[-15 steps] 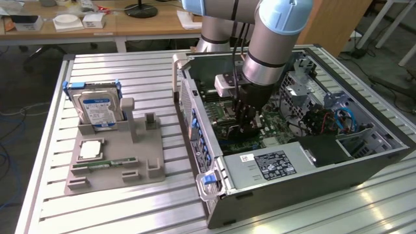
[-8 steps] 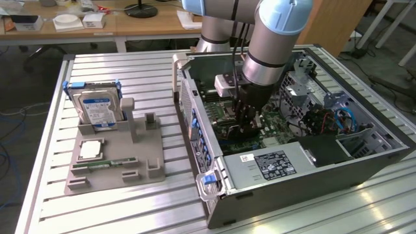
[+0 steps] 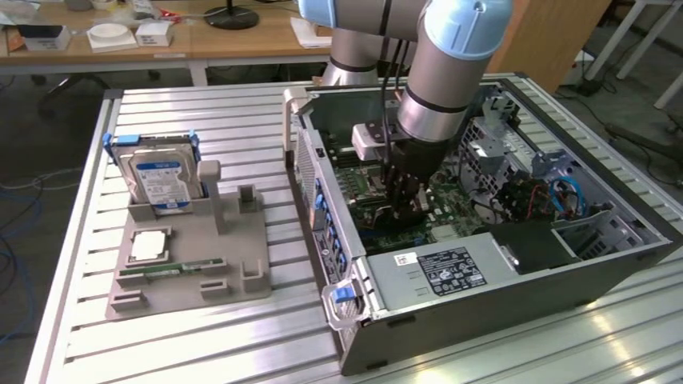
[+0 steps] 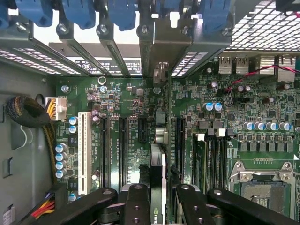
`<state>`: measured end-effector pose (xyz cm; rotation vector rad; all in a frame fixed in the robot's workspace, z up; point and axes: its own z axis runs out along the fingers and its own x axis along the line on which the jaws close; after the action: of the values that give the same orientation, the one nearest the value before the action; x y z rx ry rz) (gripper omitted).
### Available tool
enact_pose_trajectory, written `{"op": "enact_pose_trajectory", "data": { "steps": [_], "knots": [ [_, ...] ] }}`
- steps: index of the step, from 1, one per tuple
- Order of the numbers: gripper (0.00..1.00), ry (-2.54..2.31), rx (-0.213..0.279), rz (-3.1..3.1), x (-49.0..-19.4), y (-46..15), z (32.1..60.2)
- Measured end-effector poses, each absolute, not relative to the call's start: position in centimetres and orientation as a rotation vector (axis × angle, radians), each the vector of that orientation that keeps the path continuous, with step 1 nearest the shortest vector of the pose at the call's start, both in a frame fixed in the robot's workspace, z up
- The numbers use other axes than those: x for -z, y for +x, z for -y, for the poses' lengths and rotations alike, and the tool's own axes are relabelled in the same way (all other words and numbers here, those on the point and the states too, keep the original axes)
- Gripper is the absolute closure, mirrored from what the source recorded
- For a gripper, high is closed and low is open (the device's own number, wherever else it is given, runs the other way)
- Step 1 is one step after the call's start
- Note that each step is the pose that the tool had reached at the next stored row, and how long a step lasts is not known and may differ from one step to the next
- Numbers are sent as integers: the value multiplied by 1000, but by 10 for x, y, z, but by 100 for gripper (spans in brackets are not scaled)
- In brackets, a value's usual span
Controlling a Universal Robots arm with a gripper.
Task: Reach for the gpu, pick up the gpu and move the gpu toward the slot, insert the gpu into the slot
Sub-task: 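Insert the gpu into the slot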
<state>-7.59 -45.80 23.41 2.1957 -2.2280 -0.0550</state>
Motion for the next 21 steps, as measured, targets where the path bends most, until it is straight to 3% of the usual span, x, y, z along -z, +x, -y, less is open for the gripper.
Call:
{"op": "enact_pose_trajectory", "data": {
  "steps": [10,13,21],
  "knots": [
    [73,2197,57,2230,-233,-76,458],
    [60,2196,55,2228,-234,-76,458],
    [60,2197,52,2229,-244,-76,458]
  ]
}}
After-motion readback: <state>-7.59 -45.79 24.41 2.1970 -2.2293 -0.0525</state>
